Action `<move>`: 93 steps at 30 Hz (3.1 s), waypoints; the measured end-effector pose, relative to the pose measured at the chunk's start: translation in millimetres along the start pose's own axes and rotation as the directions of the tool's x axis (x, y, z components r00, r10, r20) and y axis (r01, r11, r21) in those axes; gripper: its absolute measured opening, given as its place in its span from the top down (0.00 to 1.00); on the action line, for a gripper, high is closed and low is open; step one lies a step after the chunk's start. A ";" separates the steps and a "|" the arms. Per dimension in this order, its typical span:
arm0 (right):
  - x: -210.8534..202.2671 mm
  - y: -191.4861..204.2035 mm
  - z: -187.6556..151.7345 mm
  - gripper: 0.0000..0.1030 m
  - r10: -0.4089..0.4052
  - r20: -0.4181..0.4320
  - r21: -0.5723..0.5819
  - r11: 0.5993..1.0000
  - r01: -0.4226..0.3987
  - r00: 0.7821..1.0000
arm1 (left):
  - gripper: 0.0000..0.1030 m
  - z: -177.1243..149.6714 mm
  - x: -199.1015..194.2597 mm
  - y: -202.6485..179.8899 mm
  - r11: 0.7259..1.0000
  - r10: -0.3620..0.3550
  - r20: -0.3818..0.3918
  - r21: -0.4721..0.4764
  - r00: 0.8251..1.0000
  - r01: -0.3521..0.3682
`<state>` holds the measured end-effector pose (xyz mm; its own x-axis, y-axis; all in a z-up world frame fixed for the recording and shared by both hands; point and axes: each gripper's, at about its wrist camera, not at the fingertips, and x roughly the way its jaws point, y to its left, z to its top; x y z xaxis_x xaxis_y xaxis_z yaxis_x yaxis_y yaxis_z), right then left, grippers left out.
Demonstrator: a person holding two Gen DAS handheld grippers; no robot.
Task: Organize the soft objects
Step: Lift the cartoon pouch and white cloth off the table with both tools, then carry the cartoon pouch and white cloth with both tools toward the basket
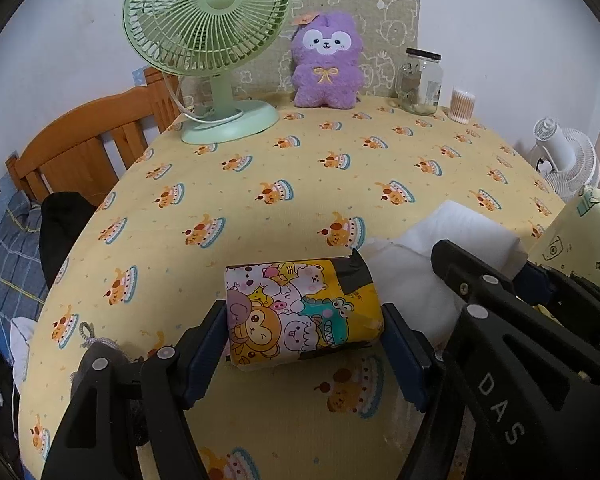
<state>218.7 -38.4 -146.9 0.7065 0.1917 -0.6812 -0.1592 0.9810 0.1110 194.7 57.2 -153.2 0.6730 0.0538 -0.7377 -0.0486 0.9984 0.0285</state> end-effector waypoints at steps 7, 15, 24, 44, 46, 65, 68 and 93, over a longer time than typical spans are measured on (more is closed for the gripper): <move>-20.0 1.5 1.0 0.78 0.007 0.024 -0.010 1.000 -0.006 1.000 | 0.26 -0.4 -19.4 -2.0 1.000 0.008 0.029 0.002 1.000 -0.008; -44.4 2.8 2.7 0.79 0.013 0.045 -0.010 1.000 -0.013 0.999 | 0.26 -0.4 -43.6 -3.7 1.000 0.002 0.068 -0.004 0.998 -0.001; -76.0 9.2 7.3 0.79 0.011 0.096 -0.024 1.000 -0.009 0.995 | 0.26 1.5 -74.5 -1.9 1.000 0.002 0.121 -0.011 0.993 -0.001; -151.3 16.3 24.4 0.79 0.030 0.223 -0.051 0.999 -0.019 0.974 | 0.26 11.1 -147.8 -5.6 1.000 0.020 0.256 -0.019 0.967 -0.015; -158.1 16.2 24.7 0.79 0.033 0.234 -0.053 0.998 -0.021 0.972 | 0.26 12.2 -154.5 -6.8 1.000 0.025 0.269 -0.022 0.963 -0.020; -187.2 -23.1 28.0 0.79 0.027 0.273 -0.048 0.999 -0.014 0.962 | 0.26 14.7 -174.6 -51.1 1.000 0.011 0.312 0.002 0.950 -0.012; -188.3 -32.6 29.5 0.79 0.019 0.275 -0.041 0.999 -0.008 0.961 | 0.26 17.0 -173.6 -60.2 1.000 -0.001 0.313 0.012 0.950 -0.003; -190.4 -128.8 30.8 0.79 -0.113 0.291 0.047 0.993 0.104 0.950 | 0.26 32.1 -153.3 -151.9 0.983 -0.159 0.303 0.134 0.940 0.123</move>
<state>126.0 -200.3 -9.2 0.8901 0.0799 -0.4488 -0.0523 0.9959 0.0736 122.6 -102.2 -22.8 0.8637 -0.1027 -0.4935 0.1338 0.9906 0.0280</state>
